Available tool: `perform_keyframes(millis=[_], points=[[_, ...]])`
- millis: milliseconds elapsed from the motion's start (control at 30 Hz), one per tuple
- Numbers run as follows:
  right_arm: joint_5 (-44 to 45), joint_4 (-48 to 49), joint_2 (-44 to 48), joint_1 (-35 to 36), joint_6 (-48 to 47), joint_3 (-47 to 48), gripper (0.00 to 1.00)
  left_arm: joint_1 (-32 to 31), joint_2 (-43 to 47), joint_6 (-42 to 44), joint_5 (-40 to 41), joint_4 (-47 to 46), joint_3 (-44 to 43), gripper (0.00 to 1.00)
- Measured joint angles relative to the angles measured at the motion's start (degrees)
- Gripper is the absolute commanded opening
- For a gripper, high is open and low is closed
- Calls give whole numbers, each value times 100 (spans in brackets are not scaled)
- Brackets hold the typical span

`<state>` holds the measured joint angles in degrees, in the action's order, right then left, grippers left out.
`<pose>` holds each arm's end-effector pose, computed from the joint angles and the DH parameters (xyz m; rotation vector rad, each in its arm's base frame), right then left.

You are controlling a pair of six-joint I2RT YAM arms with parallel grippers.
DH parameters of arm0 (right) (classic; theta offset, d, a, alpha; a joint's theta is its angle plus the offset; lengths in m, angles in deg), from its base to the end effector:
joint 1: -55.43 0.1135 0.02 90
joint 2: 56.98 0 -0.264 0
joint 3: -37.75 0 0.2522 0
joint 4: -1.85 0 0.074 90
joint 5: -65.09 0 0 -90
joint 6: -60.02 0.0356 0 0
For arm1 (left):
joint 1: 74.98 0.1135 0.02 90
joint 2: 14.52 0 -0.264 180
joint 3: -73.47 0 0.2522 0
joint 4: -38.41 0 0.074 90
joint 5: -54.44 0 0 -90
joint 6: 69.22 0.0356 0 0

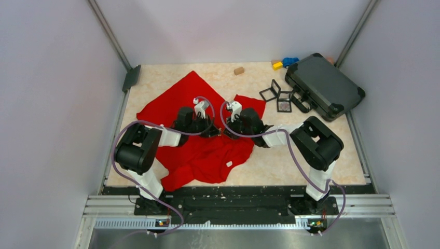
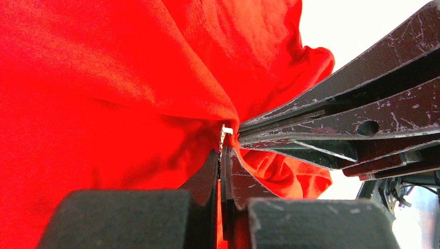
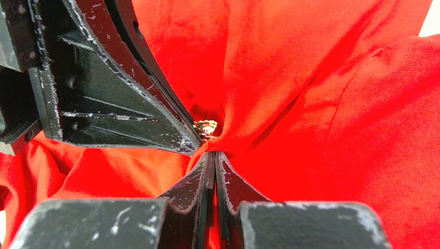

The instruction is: Pin the brooch onto the clothing

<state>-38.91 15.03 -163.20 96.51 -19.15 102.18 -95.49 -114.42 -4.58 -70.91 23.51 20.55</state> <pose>0.2786 0.2543 0.1470 -0.7121 2.0341 0.7958 0.2970 -0.1331 0.1345 0.2931 2.2041 -1.1148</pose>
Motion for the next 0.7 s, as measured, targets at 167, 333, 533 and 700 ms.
perform_keyframes(millis=[167, 333, 533, 700], points=[[-55, 33, 0, 0, 33, 0, 3, 0, 0, 2, -2, 4, -7, 0], [-74, 55, -4, 0, 35, 0, 1, 0, 0, 4, -26, 2, -7, 0], [-105, 90, -37, 0, 37, 0, 0, 11, 0, 31, -83, 7, -7, 0], [-111, 90, -55, 0, 52, 7, 0, 17, 0, 111, -131, 11, -7, 0]])
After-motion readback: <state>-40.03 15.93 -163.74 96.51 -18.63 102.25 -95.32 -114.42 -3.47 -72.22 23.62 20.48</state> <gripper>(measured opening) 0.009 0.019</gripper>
